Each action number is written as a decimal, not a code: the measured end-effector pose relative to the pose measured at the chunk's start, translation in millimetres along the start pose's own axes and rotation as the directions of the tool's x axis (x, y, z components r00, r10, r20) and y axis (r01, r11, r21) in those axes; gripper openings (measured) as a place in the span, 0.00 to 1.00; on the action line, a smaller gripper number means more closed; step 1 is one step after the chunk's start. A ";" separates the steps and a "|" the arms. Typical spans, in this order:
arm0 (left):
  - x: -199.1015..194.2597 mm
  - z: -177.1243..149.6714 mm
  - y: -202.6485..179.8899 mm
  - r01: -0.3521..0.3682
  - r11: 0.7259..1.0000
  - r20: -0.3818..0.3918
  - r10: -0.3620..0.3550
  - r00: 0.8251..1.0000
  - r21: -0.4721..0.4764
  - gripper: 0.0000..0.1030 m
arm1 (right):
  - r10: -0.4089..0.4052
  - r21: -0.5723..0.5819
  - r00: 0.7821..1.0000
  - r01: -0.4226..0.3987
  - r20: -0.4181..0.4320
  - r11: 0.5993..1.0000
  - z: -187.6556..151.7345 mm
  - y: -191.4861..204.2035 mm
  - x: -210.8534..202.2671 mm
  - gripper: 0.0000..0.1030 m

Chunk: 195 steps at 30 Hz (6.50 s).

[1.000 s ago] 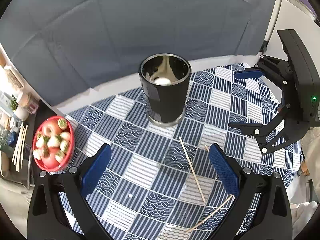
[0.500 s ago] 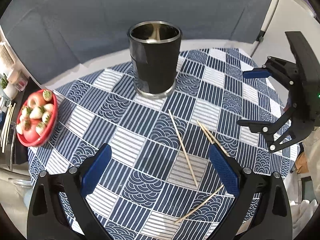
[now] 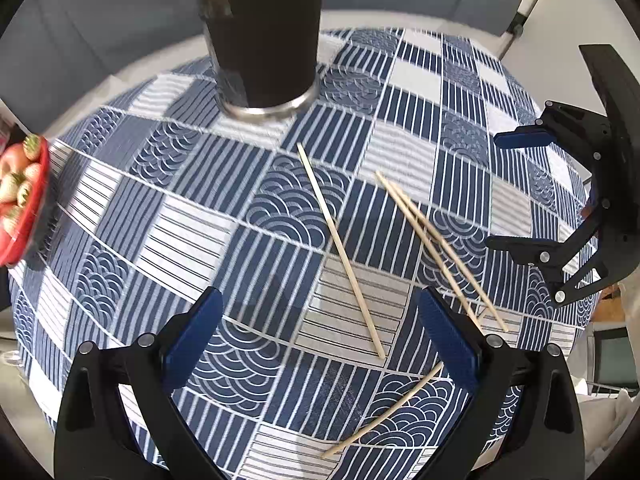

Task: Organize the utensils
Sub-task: 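Move both grippers away from the cup toward the loose wooden chopsticks, then close the left gripper on one chopstick while the right gripper grasps another chopstick, then lift both chopsticks upright and carry them over the black cup, then lower the chopsticks into the black cup and open both grippers, then withdraw both grippers up and away from the black cup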

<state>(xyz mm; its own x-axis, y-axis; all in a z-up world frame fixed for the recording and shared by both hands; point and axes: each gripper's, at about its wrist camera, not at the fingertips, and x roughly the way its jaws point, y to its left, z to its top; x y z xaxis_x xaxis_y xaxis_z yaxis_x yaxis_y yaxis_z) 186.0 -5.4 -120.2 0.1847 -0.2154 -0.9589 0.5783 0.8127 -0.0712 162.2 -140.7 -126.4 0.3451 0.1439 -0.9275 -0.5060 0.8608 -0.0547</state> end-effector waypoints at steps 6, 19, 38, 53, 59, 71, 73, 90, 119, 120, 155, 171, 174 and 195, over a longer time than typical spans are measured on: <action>23.1 -4.3 -7.9 -0.008 1.000 -0.047 0.009 0.999 0.028 0.93 | 0.023 0.024 1.000 -0.023 -0.019 0.999 -8.5 4.2 13.4 0.84; 58.4 -1.9 -7.1 0.000 1.000 -0.118 0.000 0.993 0.001 0.93 | -0.002 0.044 0.997 0.005 -0.073 0.999 -11.2 12.4 39.8 0.85; 61.2 -21.5 -10.9 -0.125 0.986 0.027 0.128 0.991 -0.107 0.96 | 0.021 0.273 0.998 -0.004 -0.058 0.962 -26.8 -2.7 46.3 0.94; 41.4 -17.0 14.5 -0.149 0.950 -0.051 0.140 0.989 -0.275 0.09 | -0.005 0.327 0.995 0.039 -0.104 0.944 -41.3 -22.7 26.4 0.05; 33.7 -36.8 43.1 -0.008 0.895 -0.020 -0.001 1.000 -0.446 0.05 | 0.008 0.379 0.993 0.039 -0.120 0.925 -54.0 -40.6 21.3 0.04; 6.6 -54.9 69.8 0.007 0.858 0.000 -0.008 1.000 -0.513 0.05 | 0.033 0.518 0.999 -0.019 -0.018 0.855 -75.5 -91.7 -20.3 0.04; 0.3 -50.6 72.1 0.000 0.860 0.007 0.004 1.000 -0.510 0.05 | 0.025 0.525 1.000 -0.026 0.008 0.851 -68.6 -100.5 -28.6 0.04; -109.4 24.2 83.5 -0.064 0.883 0.201 0.176 0.964 -0.465 0.05 | -0.135 0.500 0.960 -0.007 0.247 0.866 9.8 -128.1 -123.5 0.04; -178.3 91.9 75.4 0.105 0.935 0.611 0.134 0.780 -0.338 0.05 | -0.112 0.255 0.649 -0.131 0.753 0.958 93.8 -129.6 -196.9 0.05; -178.0 93.4 73.9 0.112 0.940 0.626 0.123 0.770 -0.323 0.05 | -0.093 0.236 0.639 -0.142 0.763 0.961 96.1 -128.5 -195.9 0.05; -113.9 132.0 83.8 0.151 0.949 0.557 0.031 0.830 -0.277 0.04 | 0.152 0.043 0.552 -0.324 0.820 0.945 160.9 -128.5 -103.6 0.05; -126.0 123.7 80.9 -0.006 0.949 0.561 0.192 0.805 -0.315 0.90 | 0.009 0.153 0.625 -0.205 0.781 0.967 148.2 -127.1 -91.5 0.74; -133.2 114.9 87.5 -0.020 0.938 0.571 0.227 0.789 -0.345 0.94 | -0.065 0.210 0.632 -0.158 0.772 0.965 136.1 -132.2 -100.1 0.87; -127.6 47.4 89.9 -0.025 0.900 0.484 0.257 0.836 -0.436 0.94 | -0.142 0.266 0.717 -0.062 0.682 0.962 85.7 -105.8 -114.9 0.90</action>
<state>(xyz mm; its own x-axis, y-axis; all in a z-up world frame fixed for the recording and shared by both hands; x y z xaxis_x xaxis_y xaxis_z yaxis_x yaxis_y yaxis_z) 252.1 69.5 8.8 0.6878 -0.2329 -0.6876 0.1694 0.9725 -0.1600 243.8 -206.5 17.6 0.8587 0.3138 -0.4051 -0.2980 0.9489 0.1033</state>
